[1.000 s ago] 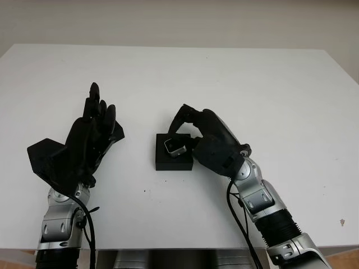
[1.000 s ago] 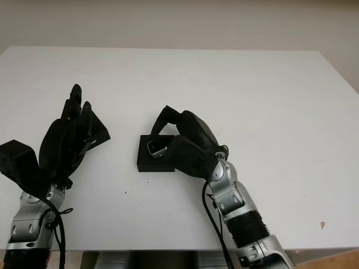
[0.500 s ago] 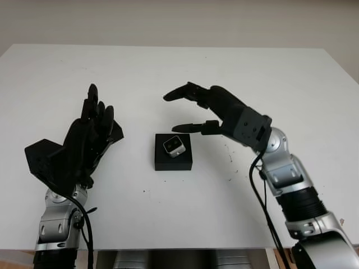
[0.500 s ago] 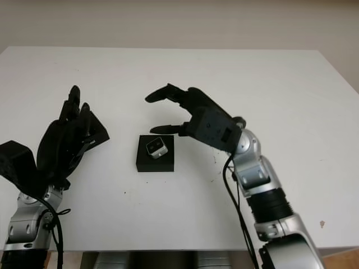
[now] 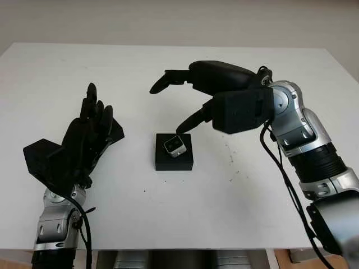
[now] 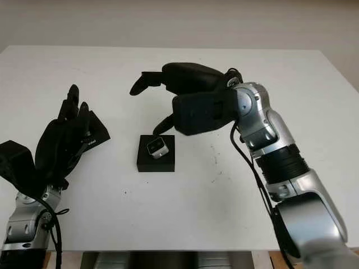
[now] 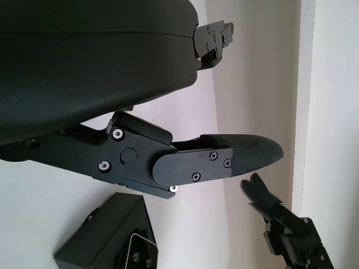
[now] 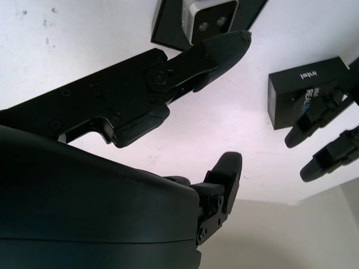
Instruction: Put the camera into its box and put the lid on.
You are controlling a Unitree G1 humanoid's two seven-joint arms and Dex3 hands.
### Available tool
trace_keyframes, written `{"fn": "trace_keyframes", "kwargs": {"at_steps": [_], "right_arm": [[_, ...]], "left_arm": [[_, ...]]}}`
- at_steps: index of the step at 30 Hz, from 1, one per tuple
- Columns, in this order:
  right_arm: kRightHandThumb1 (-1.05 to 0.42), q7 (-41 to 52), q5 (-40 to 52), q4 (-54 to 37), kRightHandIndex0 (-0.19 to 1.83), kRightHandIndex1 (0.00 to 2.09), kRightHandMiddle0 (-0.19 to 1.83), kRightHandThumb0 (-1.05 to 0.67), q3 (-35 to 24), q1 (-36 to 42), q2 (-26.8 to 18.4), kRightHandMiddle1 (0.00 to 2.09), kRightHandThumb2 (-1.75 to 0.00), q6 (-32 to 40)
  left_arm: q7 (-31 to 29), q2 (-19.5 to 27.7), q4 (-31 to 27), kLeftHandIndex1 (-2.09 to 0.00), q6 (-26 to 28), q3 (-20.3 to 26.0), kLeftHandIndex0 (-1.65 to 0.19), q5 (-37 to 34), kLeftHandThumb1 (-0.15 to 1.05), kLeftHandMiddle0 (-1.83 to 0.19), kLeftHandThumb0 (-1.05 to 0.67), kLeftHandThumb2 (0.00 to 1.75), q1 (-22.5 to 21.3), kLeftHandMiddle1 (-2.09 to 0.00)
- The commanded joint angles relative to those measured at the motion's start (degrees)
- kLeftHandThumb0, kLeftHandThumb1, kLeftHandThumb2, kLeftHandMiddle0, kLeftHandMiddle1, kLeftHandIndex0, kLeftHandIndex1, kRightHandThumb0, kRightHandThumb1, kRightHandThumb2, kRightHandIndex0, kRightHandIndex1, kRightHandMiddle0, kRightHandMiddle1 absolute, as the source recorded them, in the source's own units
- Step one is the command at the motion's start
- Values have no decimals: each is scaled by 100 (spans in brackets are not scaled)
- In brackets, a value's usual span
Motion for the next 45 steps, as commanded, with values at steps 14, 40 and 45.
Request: {"fn": "trace_keyframes", "kwargs": {"at_steps": [14,40,45], "right_arm": [[-88,-476,-1441,-991,41,8,37,-84,335,299,-365,107,-6,-796],[-96,-1489,-2098,-748,41,5,19,-88,406,983,-60,122,-5,-518],[-95,-1422,-2014,-722,40,5,23,-87,406,984,-26,104,-5,-467]], "left_arm": [[-7,13,-50,0,-35,-23,19,11,105,19,-78,51,-66,0],[-45,28,-43,0,27,-27,19,2,105,19,-79,52,-49,0],[-13,29,-98,0,74,-31,19,25,105,19,-80,51,-38,0]]}}
